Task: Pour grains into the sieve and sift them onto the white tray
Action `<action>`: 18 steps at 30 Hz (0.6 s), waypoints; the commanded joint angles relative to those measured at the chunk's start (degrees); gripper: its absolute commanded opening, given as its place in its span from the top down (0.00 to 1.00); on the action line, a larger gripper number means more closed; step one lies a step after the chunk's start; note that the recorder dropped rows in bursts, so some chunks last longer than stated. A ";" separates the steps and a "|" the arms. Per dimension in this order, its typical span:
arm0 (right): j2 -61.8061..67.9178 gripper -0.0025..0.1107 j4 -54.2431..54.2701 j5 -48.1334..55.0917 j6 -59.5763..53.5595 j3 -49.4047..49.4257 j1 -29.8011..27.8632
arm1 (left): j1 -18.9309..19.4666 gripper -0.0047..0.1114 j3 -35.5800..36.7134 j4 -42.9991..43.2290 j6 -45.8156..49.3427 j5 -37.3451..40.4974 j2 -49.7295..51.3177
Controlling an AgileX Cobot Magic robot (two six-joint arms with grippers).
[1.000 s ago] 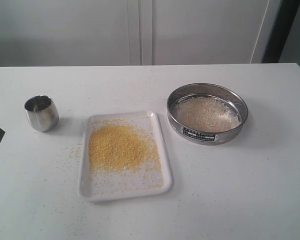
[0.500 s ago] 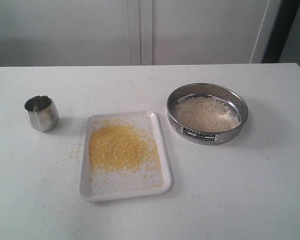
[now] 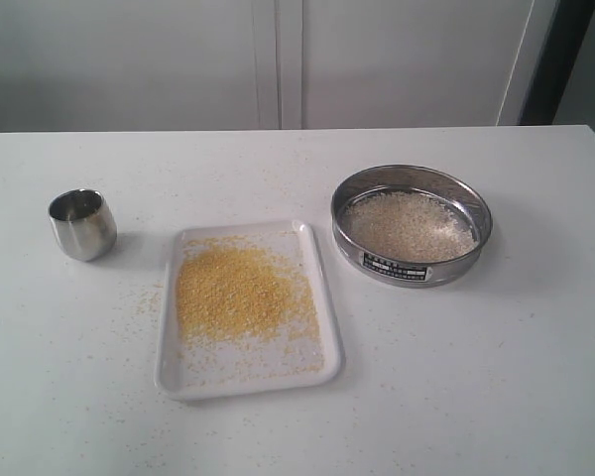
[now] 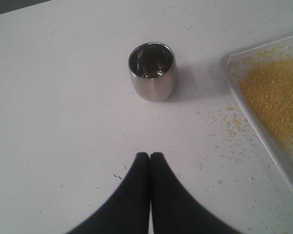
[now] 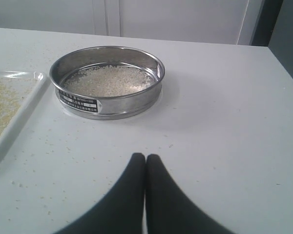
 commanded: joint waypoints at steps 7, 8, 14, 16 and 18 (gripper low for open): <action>-0.34 0.98 -0.01 -0.08 0.00 0.31 0.07 | 4.52 0.96 8.09 -0.65 -0.11 -1.13 -13.43; -0.34 0.98 -0.01 -0.08 0.00 0.31 0.07 | 4.79 0.96 8.86 -0.65 -0.11 -1.83 -14.55; -0.34 0.98 -0.01 -0.08 0.00 0.31 0.07 | 4.92 0.96 16.32 -0.92 -0.24 -3.41 -25.07; -0.34 0.98 -0.01 -0.08 0.00 0.31 0.07 | 4.92 0.96 18.36 -0.92 0.38 -3.41 -27.98; -0.34 0.98 -0.01 -0.08 0.00 0.31 0.07 | 4.92 0.96 19.37 -0.92 0.38 -1.65 -30.97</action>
